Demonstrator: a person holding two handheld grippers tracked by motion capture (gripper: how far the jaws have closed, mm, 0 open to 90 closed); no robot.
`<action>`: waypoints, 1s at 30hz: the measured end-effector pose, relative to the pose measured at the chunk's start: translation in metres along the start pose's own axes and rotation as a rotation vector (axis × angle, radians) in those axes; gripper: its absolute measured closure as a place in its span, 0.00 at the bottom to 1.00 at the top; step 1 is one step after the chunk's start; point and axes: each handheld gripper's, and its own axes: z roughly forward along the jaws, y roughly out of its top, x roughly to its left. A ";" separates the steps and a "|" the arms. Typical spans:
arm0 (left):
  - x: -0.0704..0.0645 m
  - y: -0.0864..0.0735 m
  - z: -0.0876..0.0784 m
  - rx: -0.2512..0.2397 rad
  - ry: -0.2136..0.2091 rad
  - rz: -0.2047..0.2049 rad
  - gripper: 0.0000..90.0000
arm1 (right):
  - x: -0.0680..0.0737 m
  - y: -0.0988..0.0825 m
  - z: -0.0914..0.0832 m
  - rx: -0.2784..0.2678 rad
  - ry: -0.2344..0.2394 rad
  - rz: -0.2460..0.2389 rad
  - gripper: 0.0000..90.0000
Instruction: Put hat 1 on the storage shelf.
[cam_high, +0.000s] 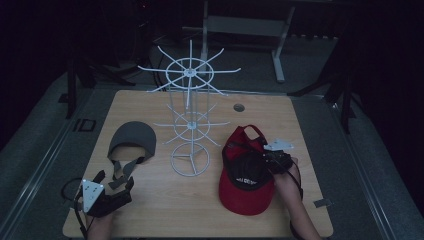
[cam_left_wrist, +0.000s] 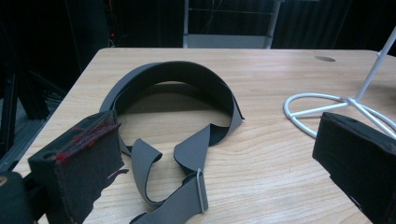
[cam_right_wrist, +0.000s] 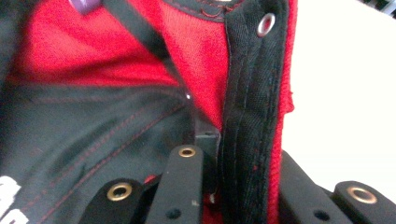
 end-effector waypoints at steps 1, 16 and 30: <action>0.000 0.000 0.000 -0.003 0.000 -0.002 0.02 | -0.001 0.002 -0.004 -0.019 -0.005 0.003 0.95; 0.001 0.000 -0.001 -0.008 0.003 -0.009 0.02 | -0.010 0.040 -0.072 -0.225 -0.036 0.036 0.95; 0.001 0.002 -0.003 -0.024 -0.020 -0.022 0.02 | -0.019 0.064 -0.119 -0.332 -0.076 0.029 0.95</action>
